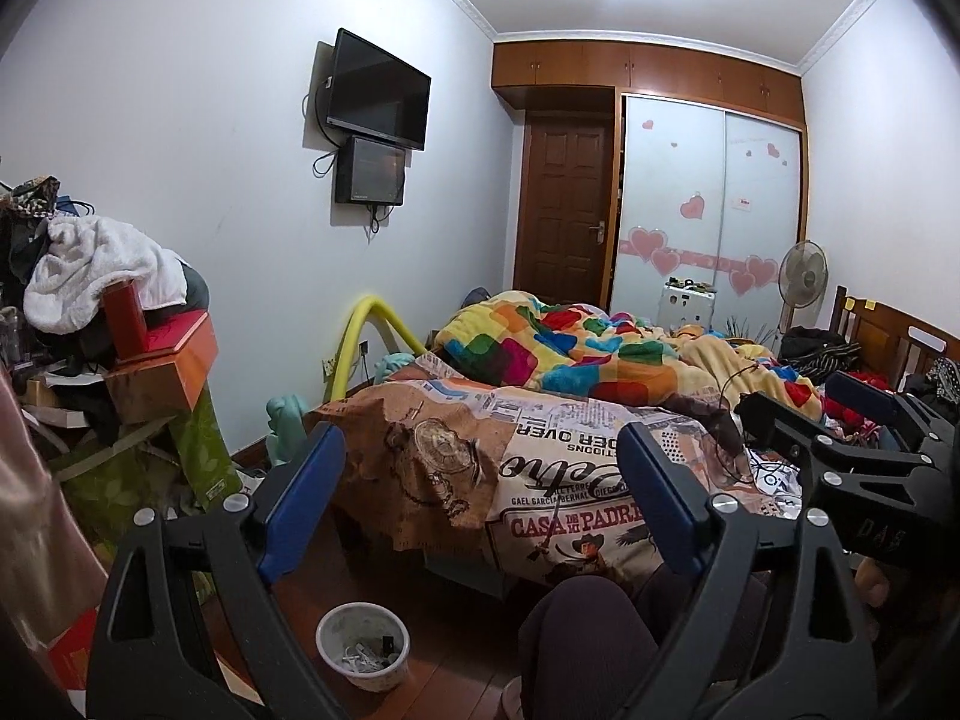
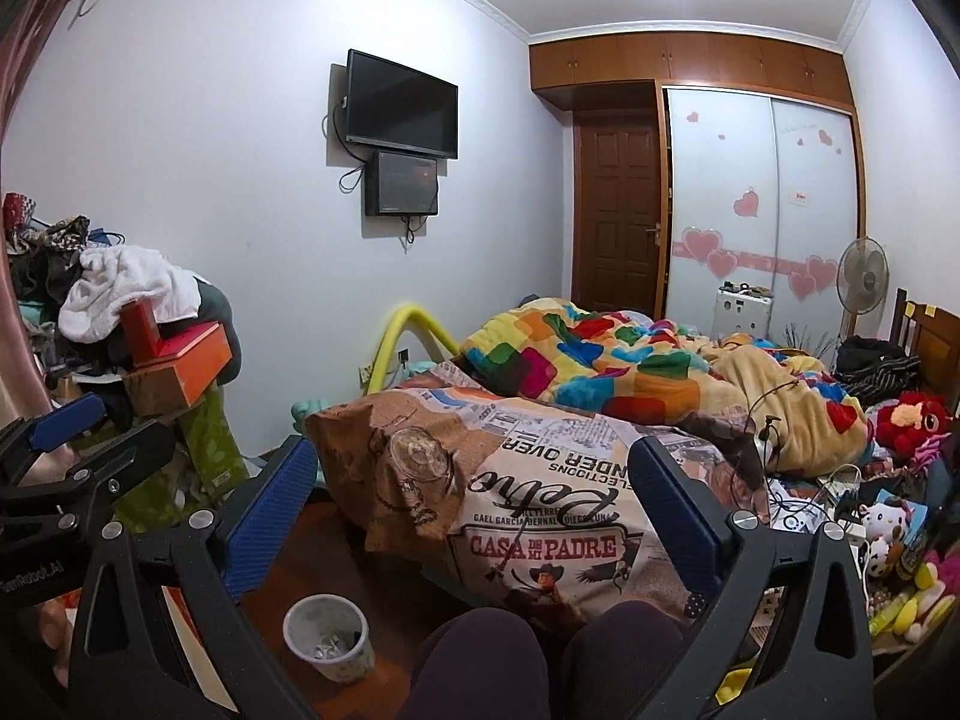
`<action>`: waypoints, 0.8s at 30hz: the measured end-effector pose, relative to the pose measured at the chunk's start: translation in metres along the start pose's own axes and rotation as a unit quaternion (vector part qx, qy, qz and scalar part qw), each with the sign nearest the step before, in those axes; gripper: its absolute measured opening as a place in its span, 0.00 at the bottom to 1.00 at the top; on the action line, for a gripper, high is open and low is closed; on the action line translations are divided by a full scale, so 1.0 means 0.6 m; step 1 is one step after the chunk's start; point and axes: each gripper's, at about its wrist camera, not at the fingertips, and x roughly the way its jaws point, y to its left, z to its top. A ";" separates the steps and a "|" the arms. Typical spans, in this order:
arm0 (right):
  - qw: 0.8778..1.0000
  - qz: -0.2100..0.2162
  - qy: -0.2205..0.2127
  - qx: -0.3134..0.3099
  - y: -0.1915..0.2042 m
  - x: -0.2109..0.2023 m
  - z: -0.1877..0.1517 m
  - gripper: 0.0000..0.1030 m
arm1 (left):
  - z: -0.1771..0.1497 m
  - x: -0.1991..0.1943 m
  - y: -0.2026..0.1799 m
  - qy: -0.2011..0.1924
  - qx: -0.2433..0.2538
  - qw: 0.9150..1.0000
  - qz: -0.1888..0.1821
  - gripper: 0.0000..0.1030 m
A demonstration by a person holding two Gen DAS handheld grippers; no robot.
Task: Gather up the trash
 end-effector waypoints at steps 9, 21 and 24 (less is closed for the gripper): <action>1.000 -0.002 0.001 0.001 -0.002 -0.001 -0.002 1.00 | -0.006 -0.001 -0.002 0.002 0.000 1.000 0.000 0.90; 1.000 0.000 0.002 0.001 -0.006 -0.002 0.000 1.00 | -0.008 -0.001 -0.002 0.000 0.001 1.000 0.001 0.93; 1.000 -0.001 0.002 0.001 -0.004 -0.001 -0.001 1.00 | -0.011 -0.003 -0.004 -0.001 0.002 1.000 0.001 0.93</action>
